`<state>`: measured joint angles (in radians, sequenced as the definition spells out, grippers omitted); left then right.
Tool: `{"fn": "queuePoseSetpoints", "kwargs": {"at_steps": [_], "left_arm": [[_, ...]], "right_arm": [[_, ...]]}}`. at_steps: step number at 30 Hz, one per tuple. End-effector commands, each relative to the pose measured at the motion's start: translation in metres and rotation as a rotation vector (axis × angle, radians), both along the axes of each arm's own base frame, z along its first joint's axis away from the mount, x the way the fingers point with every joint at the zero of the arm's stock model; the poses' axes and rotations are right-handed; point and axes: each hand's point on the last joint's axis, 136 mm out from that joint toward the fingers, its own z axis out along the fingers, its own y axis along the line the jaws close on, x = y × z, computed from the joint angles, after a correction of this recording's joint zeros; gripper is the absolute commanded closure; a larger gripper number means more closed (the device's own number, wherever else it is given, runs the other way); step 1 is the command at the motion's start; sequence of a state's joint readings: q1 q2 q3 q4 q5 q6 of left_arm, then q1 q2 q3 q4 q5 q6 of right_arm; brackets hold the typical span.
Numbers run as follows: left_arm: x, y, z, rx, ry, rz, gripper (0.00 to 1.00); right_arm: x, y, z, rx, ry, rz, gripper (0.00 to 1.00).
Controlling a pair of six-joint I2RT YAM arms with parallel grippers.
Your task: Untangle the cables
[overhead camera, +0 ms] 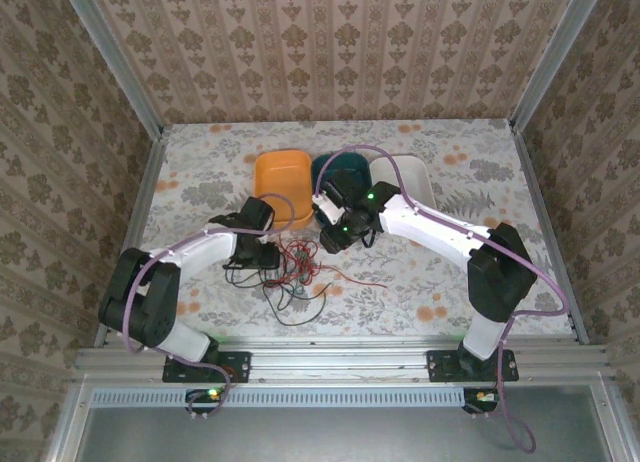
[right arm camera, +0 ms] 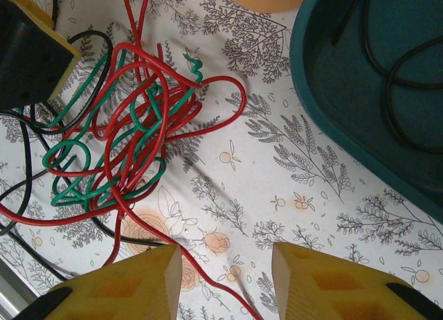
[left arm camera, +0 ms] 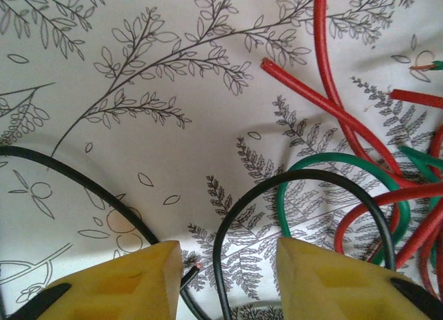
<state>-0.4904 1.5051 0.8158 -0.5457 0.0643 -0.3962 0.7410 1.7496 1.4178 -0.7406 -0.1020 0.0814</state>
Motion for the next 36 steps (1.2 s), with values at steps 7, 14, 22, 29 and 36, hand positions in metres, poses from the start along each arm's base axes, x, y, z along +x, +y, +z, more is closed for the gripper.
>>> {"fn": "queuePoseSetpoints", "kwargs": {"at_steps": [7, 14, 22, 29, 36], "left_arm": [[-0.004, 0.001, -0.019, 0.054, 0.049, -0.019, 0.75], [0.008, -0.002, -0.005, 0.117, -0.024, -0.046, 1.00], [0.049, -0.011, 0.145, -0.018, -0.537, -0.029, 1.00], [0.034, -0.016, 0.288, -0.270, -0.937, -0.080, 1.00], [0.014, -0.040, 0.360, -0.481, -1.040, -0.203, 1.00]], "right_arm": [[-0.002, -0.005, 0.001, -0.003, -0.006, -0.012, 0.59], [0.001, -0.009, 0.008, -0.002, -0.040, -0.030, 0.60], [0.023, -0.018, 0.038, 0.041, -0.216, -0.122, 0.60], [0.036, -0.026, 0.066, 0.129, -0.331, -0.195, 0.60], [0.039, -0.026, 0.087, 0.215, -0.385, -0.212, 0.60]]}}
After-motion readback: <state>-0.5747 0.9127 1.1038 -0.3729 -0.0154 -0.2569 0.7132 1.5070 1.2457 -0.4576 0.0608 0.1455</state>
